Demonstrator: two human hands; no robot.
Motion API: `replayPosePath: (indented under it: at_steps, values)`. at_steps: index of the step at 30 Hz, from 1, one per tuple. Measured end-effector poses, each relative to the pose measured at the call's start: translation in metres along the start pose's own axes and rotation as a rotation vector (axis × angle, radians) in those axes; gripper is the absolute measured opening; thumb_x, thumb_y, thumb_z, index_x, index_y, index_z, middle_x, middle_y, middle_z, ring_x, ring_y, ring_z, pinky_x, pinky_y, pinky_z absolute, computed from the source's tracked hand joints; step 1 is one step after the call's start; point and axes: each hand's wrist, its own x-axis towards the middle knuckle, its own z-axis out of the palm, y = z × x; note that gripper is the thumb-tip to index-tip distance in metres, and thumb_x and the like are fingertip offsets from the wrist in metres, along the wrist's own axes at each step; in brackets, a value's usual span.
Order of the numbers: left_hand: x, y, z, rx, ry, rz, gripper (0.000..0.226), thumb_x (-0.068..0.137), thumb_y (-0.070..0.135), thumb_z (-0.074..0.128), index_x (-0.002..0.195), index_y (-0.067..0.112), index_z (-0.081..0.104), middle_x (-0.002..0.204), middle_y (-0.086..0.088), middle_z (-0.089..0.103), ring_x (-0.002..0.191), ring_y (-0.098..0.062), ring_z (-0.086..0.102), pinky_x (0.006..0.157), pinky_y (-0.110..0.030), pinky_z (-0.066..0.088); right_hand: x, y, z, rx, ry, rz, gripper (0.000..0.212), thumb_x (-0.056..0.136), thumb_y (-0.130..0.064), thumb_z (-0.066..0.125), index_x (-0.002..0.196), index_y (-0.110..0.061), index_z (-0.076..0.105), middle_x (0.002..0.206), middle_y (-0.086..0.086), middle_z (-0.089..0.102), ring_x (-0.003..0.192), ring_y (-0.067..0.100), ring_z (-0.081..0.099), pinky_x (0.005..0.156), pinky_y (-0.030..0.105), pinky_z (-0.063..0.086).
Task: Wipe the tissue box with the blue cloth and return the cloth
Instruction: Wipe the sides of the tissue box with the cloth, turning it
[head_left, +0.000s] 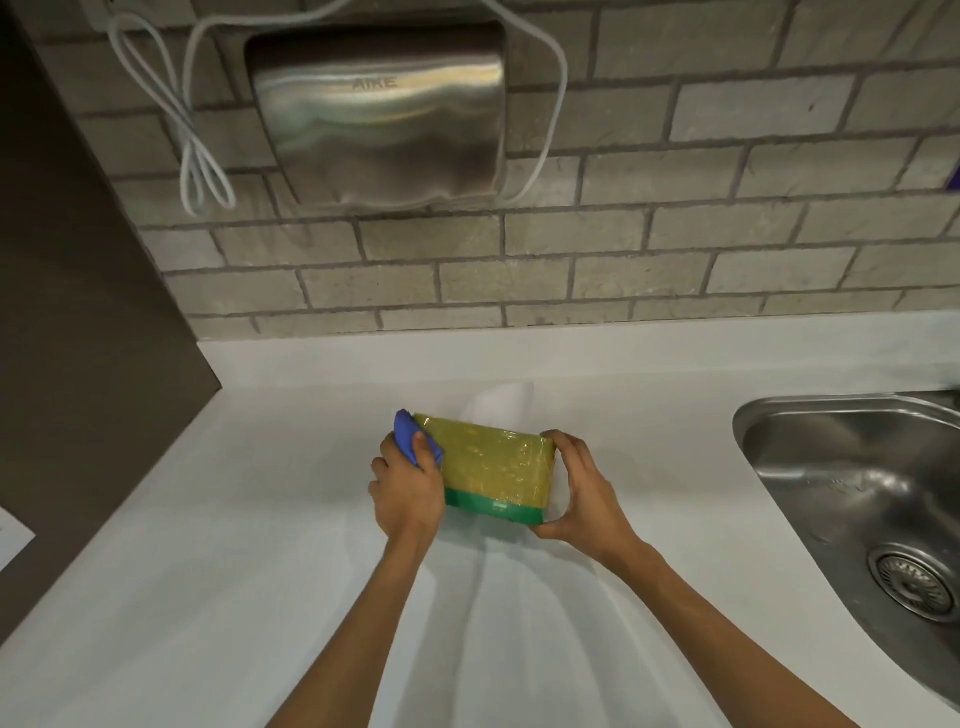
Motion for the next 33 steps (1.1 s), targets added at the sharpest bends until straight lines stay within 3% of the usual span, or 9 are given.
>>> replayPosePath:
  at_steps: [5,12,14,18,24,26,28,30,33]
  values:
    - [-0.029,-0.003,0.011,-0.157,0.000,-0.106,0.057,0.098,0.033,0.034,0.148,0.012,0.015,0.148,-0.024,0.025,0.129,-0.042,0.033,0.107,-0.046,0.027,-0.011,-0.004,0.017,-0.124,0.065,-0.058,0.097,0.050,-0.017,0.086,0.134,-0.011,0.039,0.140,0.008,0.040,0.125,0.024,0.044,0.092,0.019,0.038]
    - [-0.056,0.002,0.025,-0.434,-0.085,-0.289,0.071,0.092,0.039,0.049,0.149,0.020,0.010,0.151,-0.018,0.015,0.126,-0.041,0.040,0.105,-0.045,0.039,-0.016,-0.003,0.026,-0.252,0.061,-0.124,0.076,0.063,-0.005,0.076,0.132,0.002,0.044,0.147,0.023,0.034,0.137,0.039,0.034,0.114,0.034,0.025]
    - [-0.054,0.006,0.027,-0.559,-0.095,-0.390,0.078,0.087,0.043,0.056,0.149,0.022,0.013,0.149,-0.017,0.019,0.125,-0.038,0.043,0.102,-0.043,0.040,-0.016,-0.004,0.028,-0.319,0.048,-0.182,0.076,0.058,-0.002,0.077,0.128,0.003,0.048,0.141,0.028,0.041,0.134,0.044,0.039,0.113,0.041,0.023]
    - [-0.045,0.007,0.030,-0.652,-0.096,-0.513,0.092,0.075,0.043,0.071,0.147,0.021,0.018,0.143,-0.017,0.030,0.122,-0.036,0.046,0.099,-0.044,0.043,-0.014,0.001,0.028,-0.509,0.105,-0.335,0.091,0.039,-0.016,0.091,0.118,-0.008,0.046,0.120,0.027,0.062,0.113,0.043,0.061,0.094,0.051,0.046]
    - [-0.030,-0.002,0.033,-0.668,-0.128,-0.559,0.071,0.077,0.021,0.073,0.135,0.008,0.034,0.124,-0.018,0.051,0.102,-0.032,0.056,0.076,-0.034,0.046,-0.017,0.006,0.033,-0.513,0.146,-0.431,0.058,0.058,-0.006,0.081,0.113,-0.009,0.063,0.119,0.022,0.065,0.114,0.037,0.062,0.094,0.047,0.051]
    - [-0.022,-0.005,0.032,-0.681,-0.160,-0.519,0.061,0.079,0.016,0.070,0.130,0.005,0.039,0.111,-0.015,0.054,0.088,-0.027,0.056,0.071,-0.032,0.047,-0.018,0.005,0.030,-0.392,0.163,-0.442,0.054,0.068,-0.004,0.071,0.120,-0.010,0.057,0.124,0.020,0.062,0.118,0.033,0.058,0.098,0.041,0.050]
    - [-0.011,-0.008,0.027,-0.662,-0.201,-0.477,0.054,0.080,0.012,0.069,0.126,0.002,0.043,0.106,-0.013,0.054,0.086,-0.025,0.056,0.075,-0.034,0.050,-0.013,0.004,0.026,-0.209,0.255,-0.346,0.055,0.075,-0.007,0.065,0.128,-0.011,0.048,0.129,0.017,0.057,0.121,0.024,0.051,0.101,0.033,0.045]
    - [0.000,-0.010,0.021,-0.608,-0.232,-0.418,0.048,0.081,0.013,0.069,0.122,0.001,0.047,0.103,-0.012,0.056,0.091,-0.025,0.055,0.083,-0.034,0.049,-0.003,0.001,0.022,0.048,0.323,-0.080,0.059,0.083,-0.014,0.063,0.137,-0.011,0.039,0.136,0.012,0.049,0.123,0.019,0.047,0.100,0.030,0.043]
    - [0.013,-0.010,0.012,-0.504,-0.199,-0.296,0.031,0.083,0.018,0.067,0.108,0.009,0.050,0.094,-0.005,0.058,0.090,-0.023,0.053,0.079,-0.031,0.045,0.012,-0.004,0.018,0.410,0.127,0.313,0.073,0.086,-0.030,0.063,0.146,-0.020,0.022,0.146,0.009,0.039,0.130,0.023,0.045,0.103,0.036,0.043]
